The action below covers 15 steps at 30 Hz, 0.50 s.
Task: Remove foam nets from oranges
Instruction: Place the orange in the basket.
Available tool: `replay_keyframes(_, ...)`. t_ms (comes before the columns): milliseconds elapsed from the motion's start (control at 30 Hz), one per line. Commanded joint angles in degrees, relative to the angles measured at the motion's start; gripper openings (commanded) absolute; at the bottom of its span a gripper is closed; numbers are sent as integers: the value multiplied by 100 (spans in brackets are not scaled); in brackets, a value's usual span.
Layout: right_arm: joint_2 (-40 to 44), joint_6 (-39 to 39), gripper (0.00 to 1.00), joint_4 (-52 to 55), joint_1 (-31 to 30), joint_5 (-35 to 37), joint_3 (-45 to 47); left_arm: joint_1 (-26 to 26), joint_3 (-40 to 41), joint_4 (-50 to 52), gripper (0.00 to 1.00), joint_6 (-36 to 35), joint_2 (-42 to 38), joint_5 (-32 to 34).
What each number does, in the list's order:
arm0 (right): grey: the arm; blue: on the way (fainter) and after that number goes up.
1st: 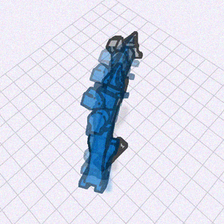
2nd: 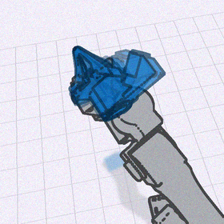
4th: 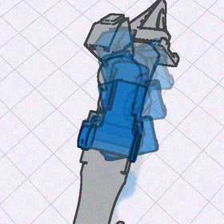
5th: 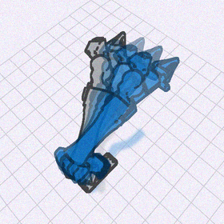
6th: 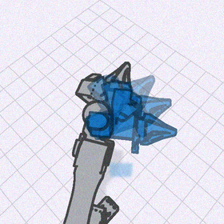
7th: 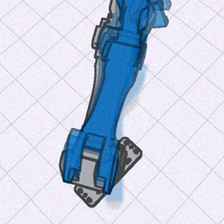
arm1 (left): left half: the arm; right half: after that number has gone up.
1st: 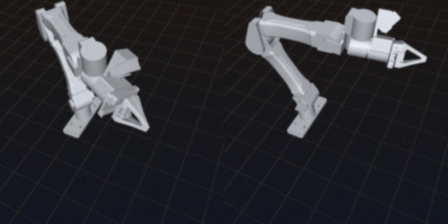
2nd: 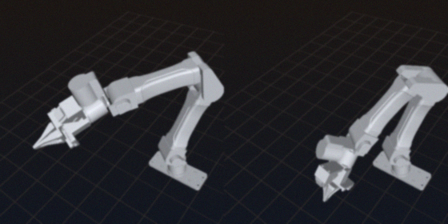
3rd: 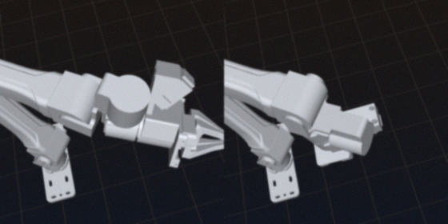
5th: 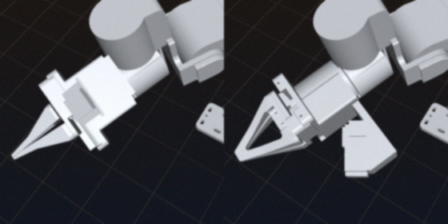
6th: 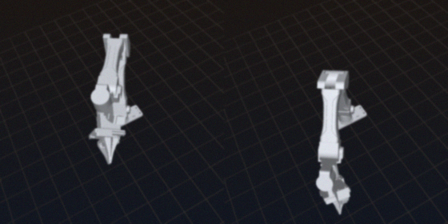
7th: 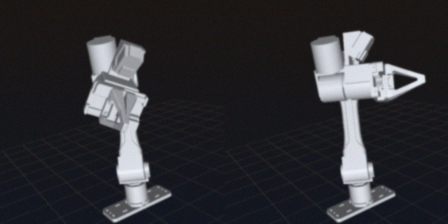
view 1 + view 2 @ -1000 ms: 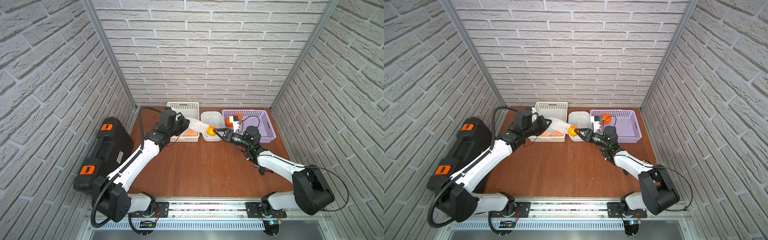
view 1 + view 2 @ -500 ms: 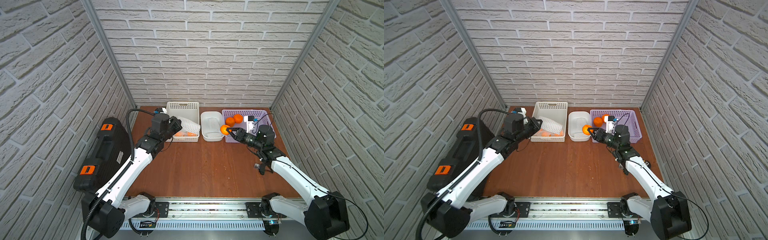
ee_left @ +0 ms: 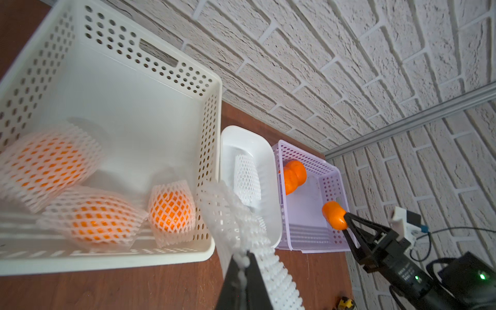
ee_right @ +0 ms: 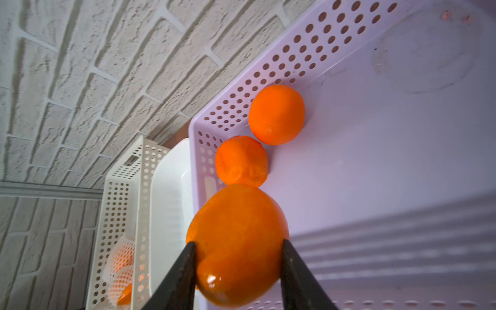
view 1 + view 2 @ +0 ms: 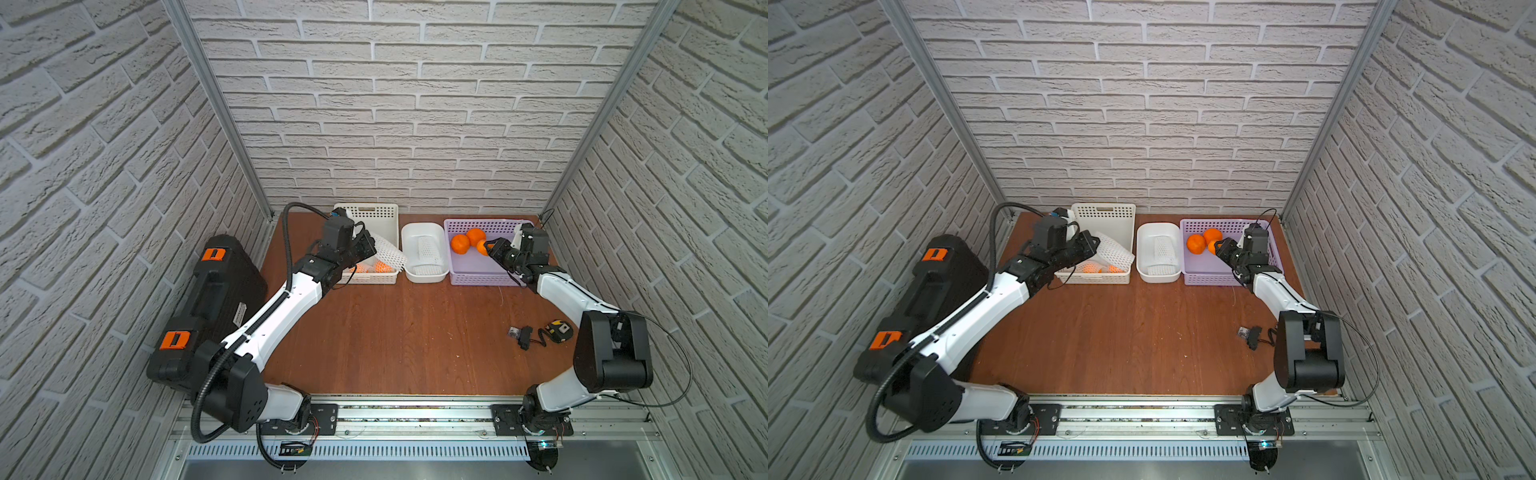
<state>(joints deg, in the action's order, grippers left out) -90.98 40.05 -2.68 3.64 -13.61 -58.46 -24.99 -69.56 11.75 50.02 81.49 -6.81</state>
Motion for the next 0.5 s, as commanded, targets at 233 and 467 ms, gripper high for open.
replay_keyframes(233,-409,-252,71,17,142,240,-687,-223,-762,-792,4,-847,1160,-699)
replay_keyframes(467,52,69,74,-357,304,192,-96,-364,-1842,-513,4,-1574,2176,-1299)
